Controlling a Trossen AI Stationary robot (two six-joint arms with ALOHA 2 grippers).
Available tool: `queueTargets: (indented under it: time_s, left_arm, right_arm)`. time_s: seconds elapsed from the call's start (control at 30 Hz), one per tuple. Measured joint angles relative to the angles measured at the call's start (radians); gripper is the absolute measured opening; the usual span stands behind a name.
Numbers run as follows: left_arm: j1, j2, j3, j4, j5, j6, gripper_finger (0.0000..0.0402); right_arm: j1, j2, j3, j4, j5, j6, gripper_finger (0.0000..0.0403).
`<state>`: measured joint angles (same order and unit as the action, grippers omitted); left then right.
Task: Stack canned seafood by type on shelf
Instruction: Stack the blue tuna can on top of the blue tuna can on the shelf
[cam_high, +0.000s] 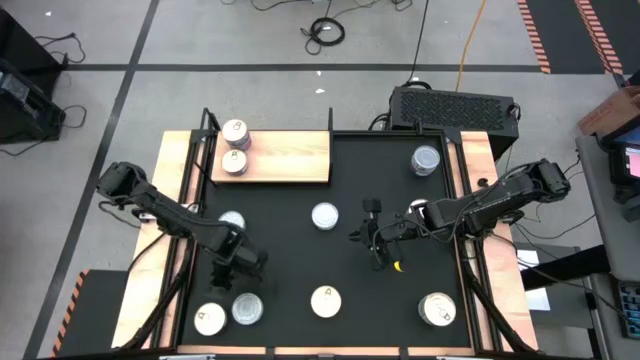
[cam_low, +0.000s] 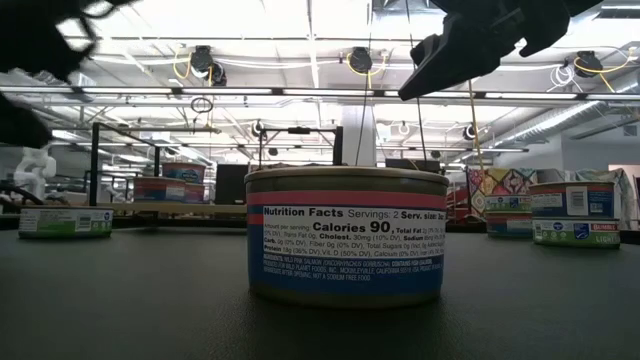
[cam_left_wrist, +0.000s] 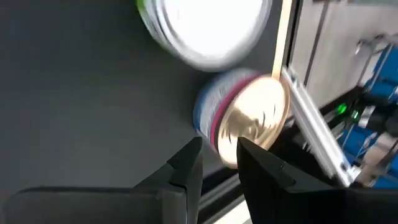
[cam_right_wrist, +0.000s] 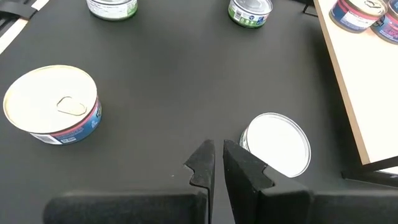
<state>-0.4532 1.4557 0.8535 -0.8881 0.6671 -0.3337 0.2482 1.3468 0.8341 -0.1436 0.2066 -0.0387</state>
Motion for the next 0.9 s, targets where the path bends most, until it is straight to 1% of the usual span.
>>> queueTargets:
  time_s: [0.17,0.3,0.37,0.5,0.73,0.9]
  left_arm:
    - [-0.071,-0.002,-0.001,0.022,-0.049,0.003,0.0098]
    - [-0.103,0.007,-0.002,0.074,-0.080,0.003,0.0098]
    - [-0.113,0.008,-0.002,0.102,-0.083,0.002,0.0098]
    - [-0.135,0.009,-0.002,0.106,-0.092,0.000,0.0098]
    - [-0.159,0.009,-0.002,0.145,-0.145,0.000,0.0098]
    - [-0.164,0.009,-0.015,0.153,-0.149,-0.028,0.0098]
  right_arm:
    - [0.000,0.000,0.000,-0.005,0.000,0.000,0.0027]
    - [0.000,0.000,0.000,-0.007,0.000,-0.002,0.0027]
    - [0.000,0.000,0.000,-0.007,0.000,-0.002,0.0027]
    - [0.000,0.000,0.000,-0.007,0.000,-0.003,0.0027]
    - [0.000,0.000,0.000,-0.007,0.000,-0.003,0.0027]
    - [0.000,0.000,0.000,-0.007,0.000,-0.003,0.0027]
